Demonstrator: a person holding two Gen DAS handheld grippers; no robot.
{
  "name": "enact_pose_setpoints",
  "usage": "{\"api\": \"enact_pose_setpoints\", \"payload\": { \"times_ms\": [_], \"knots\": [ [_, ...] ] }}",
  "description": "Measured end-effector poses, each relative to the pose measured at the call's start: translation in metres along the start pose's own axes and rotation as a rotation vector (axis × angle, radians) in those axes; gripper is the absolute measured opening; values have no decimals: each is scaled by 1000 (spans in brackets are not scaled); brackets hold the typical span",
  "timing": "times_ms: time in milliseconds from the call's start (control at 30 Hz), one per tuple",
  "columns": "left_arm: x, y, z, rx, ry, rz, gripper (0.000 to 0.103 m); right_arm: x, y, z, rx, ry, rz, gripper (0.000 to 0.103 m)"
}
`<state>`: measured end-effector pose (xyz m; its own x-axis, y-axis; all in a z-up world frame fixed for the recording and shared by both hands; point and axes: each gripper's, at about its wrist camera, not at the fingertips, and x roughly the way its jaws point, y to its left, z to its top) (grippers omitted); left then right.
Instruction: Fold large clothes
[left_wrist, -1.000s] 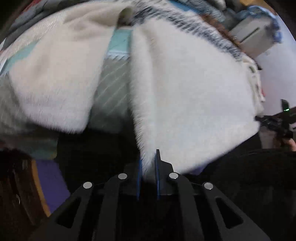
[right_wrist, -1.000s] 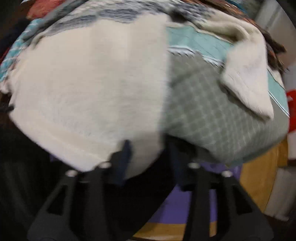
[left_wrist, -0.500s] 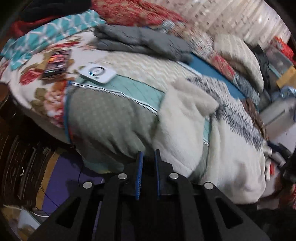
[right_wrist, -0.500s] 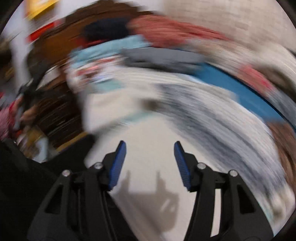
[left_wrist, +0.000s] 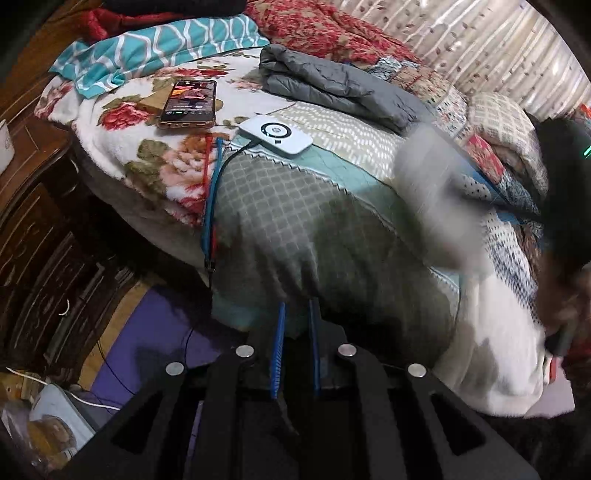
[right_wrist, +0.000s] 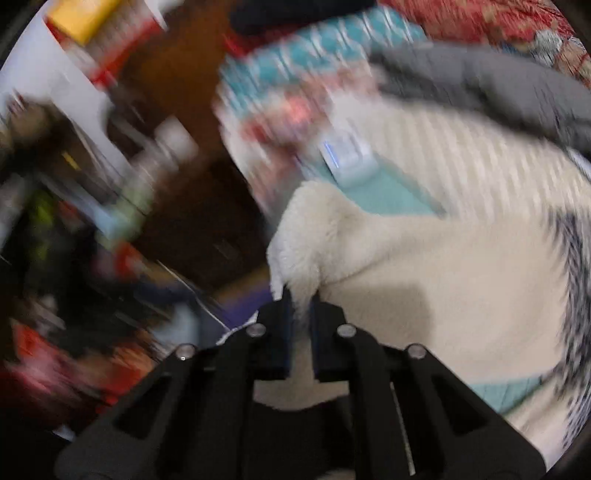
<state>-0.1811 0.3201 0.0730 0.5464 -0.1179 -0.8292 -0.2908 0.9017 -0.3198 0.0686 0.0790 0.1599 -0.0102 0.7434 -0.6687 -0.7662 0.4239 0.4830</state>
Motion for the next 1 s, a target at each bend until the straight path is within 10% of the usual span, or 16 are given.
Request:
{"api": "enact_pose_setpoints", "payload": {
  "times_ms": [267,467,733,833,1000],
  "knots": [
    [15,-89,50,135,-63,-108,59,-213,-100,41,134,-404,-54,8],
    [62,-196,87,295,-49,-184,59,-333,-240,-71,393,-537,-253,8],
    [173,-357,123,453,45,-215,59,-340,-360,-232,782,-575,-428,12],
    [214,-393,128,498,87,-193,59,-349,-385,-274,925,-595,-476,50],
    [275,-418,121,584,150,-51,59,-371,-358,-285,857,-653,-672,55]
  ]
}}
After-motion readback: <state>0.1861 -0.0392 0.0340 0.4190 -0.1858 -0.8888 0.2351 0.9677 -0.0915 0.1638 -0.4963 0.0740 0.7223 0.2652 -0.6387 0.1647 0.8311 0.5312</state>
